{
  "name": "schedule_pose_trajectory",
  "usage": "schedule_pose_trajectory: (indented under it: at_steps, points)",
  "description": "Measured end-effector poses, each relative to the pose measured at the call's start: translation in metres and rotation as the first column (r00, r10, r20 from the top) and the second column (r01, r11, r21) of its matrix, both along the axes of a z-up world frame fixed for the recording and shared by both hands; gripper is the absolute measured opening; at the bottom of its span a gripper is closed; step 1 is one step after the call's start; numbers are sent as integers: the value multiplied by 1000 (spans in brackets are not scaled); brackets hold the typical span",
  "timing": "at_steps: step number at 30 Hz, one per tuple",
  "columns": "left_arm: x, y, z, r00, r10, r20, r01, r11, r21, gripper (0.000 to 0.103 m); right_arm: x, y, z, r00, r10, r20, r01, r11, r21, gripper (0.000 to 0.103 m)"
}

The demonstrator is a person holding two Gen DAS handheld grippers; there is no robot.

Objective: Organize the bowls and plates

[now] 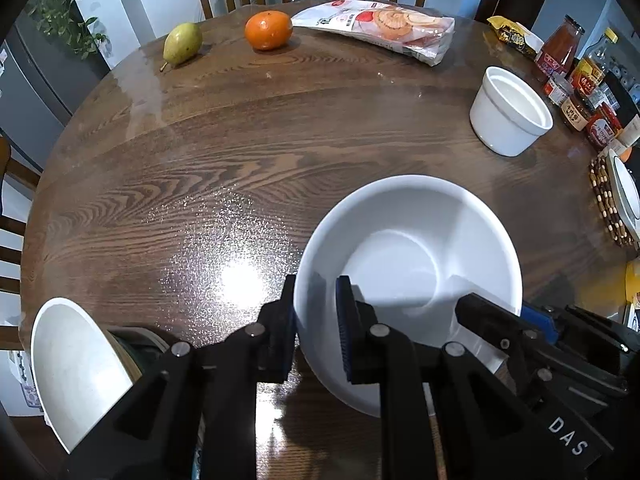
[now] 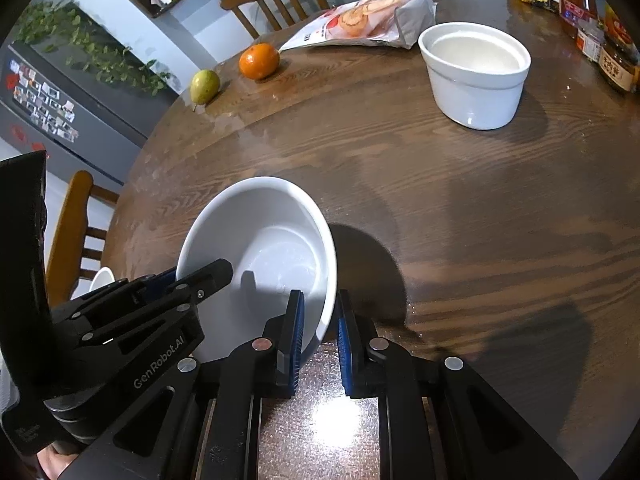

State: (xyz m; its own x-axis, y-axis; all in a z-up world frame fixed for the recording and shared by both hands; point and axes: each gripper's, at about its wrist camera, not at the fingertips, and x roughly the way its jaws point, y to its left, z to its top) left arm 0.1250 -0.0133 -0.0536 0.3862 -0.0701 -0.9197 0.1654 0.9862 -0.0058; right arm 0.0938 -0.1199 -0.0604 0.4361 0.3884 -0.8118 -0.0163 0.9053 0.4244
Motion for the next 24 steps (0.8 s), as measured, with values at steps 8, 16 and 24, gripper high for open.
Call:
schedule_pose_trajectory:
  at_steps: [8,16,24]
  points:
    - [-6,-3,10,1000,-2,31,2,1000,-2,16,-8,-3,9,1000,-11,22,11,1000,4,17]
    - [-14,-5,21,998,-3,65,3,1000,2,16,-18,-5,23,998,-12,57,12,1000,-1,17]
    - [-23,-5,33,995,2,99,-2,1000,1,16,-27,-8,34,996,-12,83,12,1000,3,17]
